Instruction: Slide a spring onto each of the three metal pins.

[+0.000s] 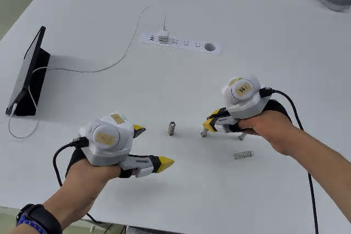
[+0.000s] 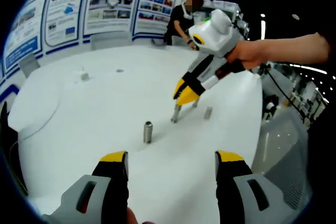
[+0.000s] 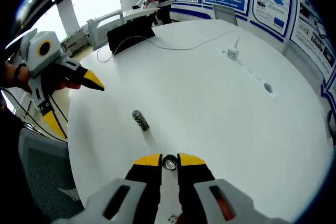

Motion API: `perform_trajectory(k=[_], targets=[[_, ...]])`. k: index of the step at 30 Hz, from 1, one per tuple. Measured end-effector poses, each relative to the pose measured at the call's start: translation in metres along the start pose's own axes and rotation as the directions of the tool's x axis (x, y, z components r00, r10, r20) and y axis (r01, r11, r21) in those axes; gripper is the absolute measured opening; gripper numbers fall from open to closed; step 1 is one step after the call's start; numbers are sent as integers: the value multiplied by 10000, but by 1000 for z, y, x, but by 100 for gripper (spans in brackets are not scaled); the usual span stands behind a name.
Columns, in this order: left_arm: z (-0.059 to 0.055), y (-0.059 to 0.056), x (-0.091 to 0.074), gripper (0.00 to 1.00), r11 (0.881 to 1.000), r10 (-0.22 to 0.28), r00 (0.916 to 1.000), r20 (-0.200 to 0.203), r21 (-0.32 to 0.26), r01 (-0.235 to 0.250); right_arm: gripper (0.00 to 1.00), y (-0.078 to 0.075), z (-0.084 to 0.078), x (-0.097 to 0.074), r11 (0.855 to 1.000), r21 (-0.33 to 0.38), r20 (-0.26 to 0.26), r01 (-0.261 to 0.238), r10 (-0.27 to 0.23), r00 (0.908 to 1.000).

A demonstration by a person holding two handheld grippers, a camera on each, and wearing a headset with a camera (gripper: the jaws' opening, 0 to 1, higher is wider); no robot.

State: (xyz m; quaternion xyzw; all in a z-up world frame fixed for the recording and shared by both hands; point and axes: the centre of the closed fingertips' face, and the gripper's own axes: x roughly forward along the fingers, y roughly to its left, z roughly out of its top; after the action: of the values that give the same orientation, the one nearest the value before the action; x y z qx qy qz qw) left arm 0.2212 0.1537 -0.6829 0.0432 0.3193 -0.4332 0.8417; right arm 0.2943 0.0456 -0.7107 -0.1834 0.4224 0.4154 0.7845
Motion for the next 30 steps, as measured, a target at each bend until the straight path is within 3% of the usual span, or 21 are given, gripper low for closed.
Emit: perform_trajectory(k=[30], targets=[[-1,4,-4,68,9996,96,10000,13,-253,-96,13,-2,-25,27,9999,124,-309,83,-79,9995]])
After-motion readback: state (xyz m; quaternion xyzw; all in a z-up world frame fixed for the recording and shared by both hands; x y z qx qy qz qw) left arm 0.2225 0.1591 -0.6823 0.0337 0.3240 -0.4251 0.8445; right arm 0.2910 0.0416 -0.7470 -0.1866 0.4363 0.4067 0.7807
